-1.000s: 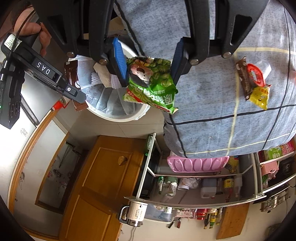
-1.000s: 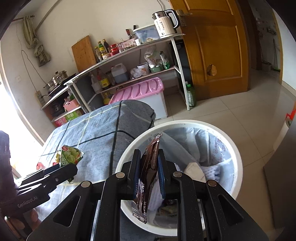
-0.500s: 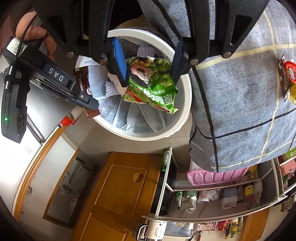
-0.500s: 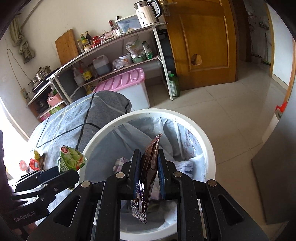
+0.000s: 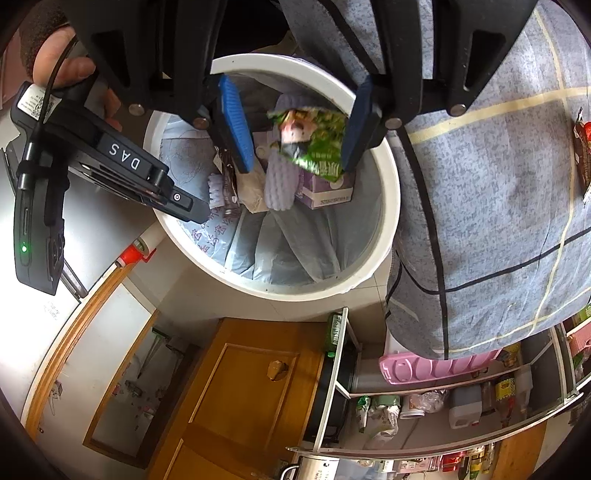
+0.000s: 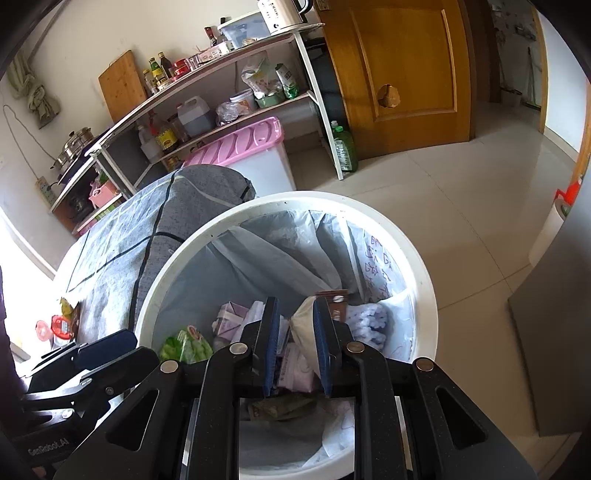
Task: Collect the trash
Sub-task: 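Carry the chocolate wrapper and green snack bag over the bin and open both tools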
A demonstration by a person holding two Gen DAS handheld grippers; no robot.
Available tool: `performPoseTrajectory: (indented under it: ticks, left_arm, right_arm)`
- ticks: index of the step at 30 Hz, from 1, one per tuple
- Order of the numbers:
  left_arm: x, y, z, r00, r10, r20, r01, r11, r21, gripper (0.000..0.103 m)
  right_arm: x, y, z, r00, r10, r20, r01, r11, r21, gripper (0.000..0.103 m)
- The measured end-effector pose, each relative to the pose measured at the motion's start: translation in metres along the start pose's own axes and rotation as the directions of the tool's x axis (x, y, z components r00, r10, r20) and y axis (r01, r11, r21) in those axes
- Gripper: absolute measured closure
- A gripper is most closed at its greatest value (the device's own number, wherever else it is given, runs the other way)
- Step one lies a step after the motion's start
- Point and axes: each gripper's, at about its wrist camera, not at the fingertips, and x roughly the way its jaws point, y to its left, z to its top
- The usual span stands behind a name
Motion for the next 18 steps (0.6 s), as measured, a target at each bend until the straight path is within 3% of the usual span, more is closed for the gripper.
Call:
performPoseTrajectory:
  ticks: [5, 18]
  left_arm:
    - [-0.007, 0.007, 0.000, 1.000, 0.007, 0.016, -0.006, 1.000, -0.015, 0.045]
    - [-0.054, 0.043, -0.012, 0.993, 0.050, 0.107, -0.042, 0.996, -0.079, 0.041]
  right_arm:
    - [-0.004, 0.002, -0.002, 1.000, 0.007, 0.008, -0.007, 1.000, 0.006, 0.072]
    - [-0.024, 0.033, -0.006, 0.998, 0.044, 0.055, -0.043, 0.999, -0.011, 0.068]
